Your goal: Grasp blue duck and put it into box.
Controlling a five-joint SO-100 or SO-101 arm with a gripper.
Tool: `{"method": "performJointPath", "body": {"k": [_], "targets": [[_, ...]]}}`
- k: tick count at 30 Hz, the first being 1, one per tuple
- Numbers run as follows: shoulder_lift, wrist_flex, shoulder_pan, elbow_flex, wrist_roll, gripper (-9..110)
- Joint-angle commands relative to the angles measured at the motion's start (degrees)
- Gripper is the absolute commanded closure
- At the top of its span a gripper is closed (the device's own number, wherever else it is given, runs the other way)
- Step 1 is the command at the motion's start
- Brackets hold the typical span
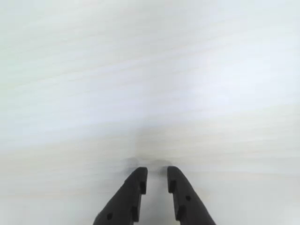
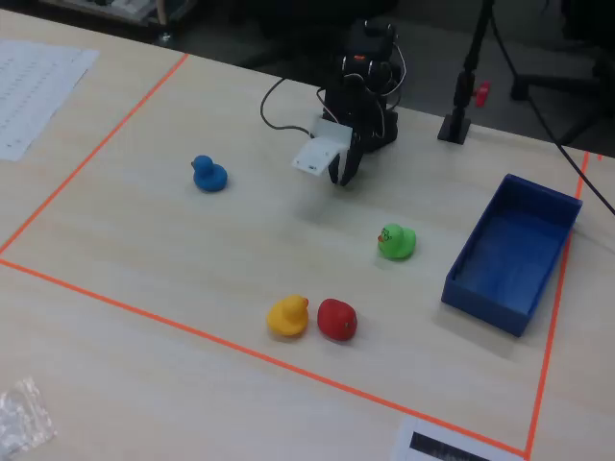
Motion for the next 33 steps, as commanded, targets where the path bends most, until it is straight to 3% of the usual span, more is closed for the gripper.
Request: {"method": "performJointPath", "body": {"k": [1,19,25,33], "targets": [[-0.2,1.7,0.0,-0.2,-2.6,98],[-0.2,1.7,1.8,-0.2,-4.1,96],[-0.2,1.6,1.8,-0.2,-5.2,101],[-0.3,-5.4,6.2,-1.7,-1.4,85]]}}
